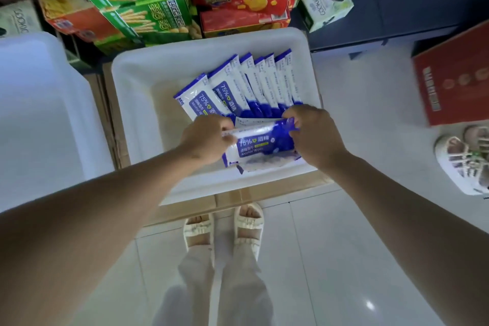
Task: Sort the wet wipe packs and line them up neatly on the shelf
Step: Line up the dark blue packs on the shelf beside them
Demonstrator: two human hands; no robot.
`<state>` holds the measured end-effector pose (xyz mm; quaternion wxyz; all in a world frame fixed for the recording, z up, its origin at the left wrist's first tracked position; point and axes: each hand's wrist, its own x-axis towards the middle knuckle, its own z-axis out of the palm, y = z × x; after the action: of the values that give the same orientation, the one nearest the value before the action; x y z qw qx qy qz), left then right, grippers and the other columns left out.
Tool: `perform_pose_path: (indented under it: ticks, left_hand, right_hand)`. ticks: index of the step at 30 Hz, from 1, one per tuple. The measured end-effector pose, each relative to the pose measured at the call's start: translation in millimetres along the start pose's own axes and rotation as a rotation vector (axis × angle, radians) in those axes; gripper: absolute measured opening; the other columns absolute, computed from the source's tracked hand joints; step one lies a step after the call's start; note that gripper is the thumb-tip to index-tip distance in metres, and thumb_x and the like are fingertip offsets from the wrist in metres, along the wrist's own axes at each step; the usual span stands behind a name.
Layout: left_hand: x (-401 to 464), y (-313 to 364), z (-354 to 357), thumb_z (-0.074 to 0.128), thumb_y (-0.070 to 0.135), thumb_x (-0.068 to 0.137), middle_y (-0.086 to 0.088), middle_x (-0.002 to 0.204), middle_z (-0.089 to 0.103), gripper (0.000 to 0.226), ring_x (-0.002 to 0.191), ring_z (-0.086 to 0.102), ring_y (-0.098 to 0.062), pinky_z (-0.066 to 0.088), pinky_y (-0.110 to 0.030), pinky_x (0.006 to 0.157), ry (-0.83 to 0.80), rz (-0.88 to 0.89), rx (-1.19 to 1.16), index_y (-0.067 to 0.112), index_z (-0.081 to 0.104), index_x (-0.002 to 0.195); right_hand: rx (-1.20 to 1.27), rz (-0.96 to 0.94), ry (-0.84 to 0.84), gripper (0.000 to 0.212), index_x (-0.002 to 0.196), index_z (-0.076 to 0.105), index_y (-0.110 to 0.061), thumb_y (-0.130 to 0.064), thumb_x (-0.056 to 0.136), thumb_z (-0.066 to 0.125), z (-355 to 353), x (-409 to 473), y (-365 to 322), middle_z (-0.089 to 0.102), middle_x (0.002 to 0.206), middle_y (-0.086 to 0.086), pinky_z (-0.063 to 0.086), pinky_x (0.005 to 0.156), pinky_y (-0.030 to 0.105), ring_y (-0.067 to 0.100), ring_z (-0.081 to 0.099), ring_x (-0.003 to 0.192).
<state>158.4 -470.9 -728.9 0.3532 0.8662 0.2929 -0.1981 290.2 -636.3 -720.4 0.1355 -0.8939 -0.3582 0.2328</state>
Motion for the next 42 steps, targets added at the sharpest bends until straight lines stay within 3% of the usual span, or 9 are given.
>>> perform_pose_path:
  ticks: [3, 6, 11, 14, 21, 27, 32, 36, 42]
  left_hand:
    - [-1.2, -5.4, -23.5, 0.063, 0.017, 0.089, -0.003, 0.072, 0.057, 0.008, 0.066, 0.055, -0.020, 0.044, -0.028, 0.059, -0.012, -0.018, -0.132, 0.012, 0.060, 0.083]
    - [-6.3, -10.3, -38.7, 0.064, 0.017, 0.085, -0.017, 0.089, 0.065, 0.008, 0.086, 0.063, -0.035, 0.055, -0.046, 0.075, 0.016, -0.070, -0.247, 0.009, 0.062, 0.086]
    - [-16.9, -16.2, -43.3, 0.060, 0.011, 0.084, -0.014, 0.095, 0.068, 0.013, 0.086, 0.064, -0.031, 0.050, -0.034, 0.070, 0.072, -0.081, -0.220, 0.007, 0.063, 0.096]
    - [-20.9, -21.3, -37.9, 0.056, 0.007, 0.087, -0.009, 0.100, 0.068, 0.014, 0.089, 0.062, -0.028, 0.048, -0.032, 0.074, 0.137, -0.069, -0.193, 0.005, 0.061, 0.101]
    - [-22.8, -32.9, -38.7, 0.057, 0.011, 0.089, -0.001, 0.089, 0.062, 0.005, 0.080, 0.059, -0.021, 0.043, -0.027, 0.062, 0.319, -0.133, -0.389, 0.014, 0.054, 0.088]
    - [-20.7, -33.1, -53.4, 0.060, 0.014, 0.091, -0.002, 0.079, 0.060, 0.008, 0.066, 0.057, -0.012, 0.043, -0.016, 0.052, 0.391, -0.191, -0.655, 0.013, 0.053, 0.086]
    - [-25.9, -8.9, -72.4, 0.052, 0.015, 0.097, -0.003, 0.083, 0.064, 0.014, 0.069, 0.060, -0.014, 0.047, -0.020, 0.056, 0.258, -0.148, -0.876, 0.020, 0.058, 0.085]
    - [-29.1, 4.2, -77.7, 0.049, 0.026, 0.098, -0.007, 0.100, 0.071, 0.015, 0.085, 0.068, -0.024, 0.054, -0.034, 0.074, 0.110, -0.159, -0.969, 0.021, 0.062, 0.104]
    - [-27.6, 9.4, -79.8, 0.073, 0.016, 0.081, 0.000, 0.092, 0.071, 0.025, 0.074, 0.068, -0.010, 0.055, -0.020, 0.062, 0.086, -0.093, -0.903, 0.016, 0.060, 0.103]
  right_hand:
    - [0.128, 0.036, 0.070, 0.034, 0.111, 0.060, -0.005, 0.007, 0.079, 0.059, -7.9, 2.9, -0.1, 0.068, 0.102, 0.011, 0.050, 0.070, 0.027, 0.025, 0.063, 0.091]
    - [0.153, 0.026, 0.039, 0.024, 0.099, 0.061, -0.006, 0.002, 0.077, 0.065, -11.6, 3.1, -2.4, 0.069, 0.097, 0.008, 0.053, 0.073, 0.030, 0.024, 0.064, 0.088]
    - [0.018, -0.021, -0.532, 0.028, 0.104, 0.066, -0.010, -0.019, 0.079, 0.073, -3.6, -2.3, -16.0, 0.067, 0.100, 0.005, 0.047, 0.077, 0.027, 0.020, 0.062, 0.090]
    - [-0.037, -0.017, -0.643, 0.029, 0.113, 0.063, -0.012, -0.025, 0.088, 0.065, 7.9, -3.0, -15.6, 0.064, 0.106, 0.005, 0.043, 0.076, 0.024, 0.020, 0.060, 0.094]
    - [-0.253, -0.185, -0.447, 0.025, 0.105, 0.064, -0.010, -0.028, 0.098, 0.048, 16.9, -0.7, -14.5, 0.065, 0.109, 0.005, 0.049, 0.086, 0.029, 0.023, 0.060, 0.101]
    - [0.194, -0.025, -0.287, 0.019, 0.079, 0.061, -0.011, -0.007, 0.094, 0.050, -19.1, 14.9, -28.9, 0.059, 0.073, -0.003, 0.033, 0.059, 0.009, 0.007, 0.050, 0.065]
    - [0.315, 0.017, -0.383, 0.018, 0.089, 0.060, -0.009, -0.019, 0.098, 0.048, -59.2, 35.4, -62.8, 0.061, 0.086, -0.001, 0.042, 0.065, 0.024, 0.014, 0.057, 0.080]
    - [0.235, 0.008, -0.291, 0.016, 0.087, 0.058, -0.018, -0.027, 0.097, 0.050, -61.6, 46.8, -78.8, 0.057, 0.085, -0.005, 0.041, 0.060, 0.018, 0.012, 0.057, 0.079]
    - [0.243, -0.099, -0.103, 0.019, 0.076, 0.055, -0.018, -0.014, 0.095, 0.053, -48.4, 47.1, -95.6, 0.059, 0.078, -0.004, 0.033, 0.054, 0.004, 0.001, 0.049, 0.063]
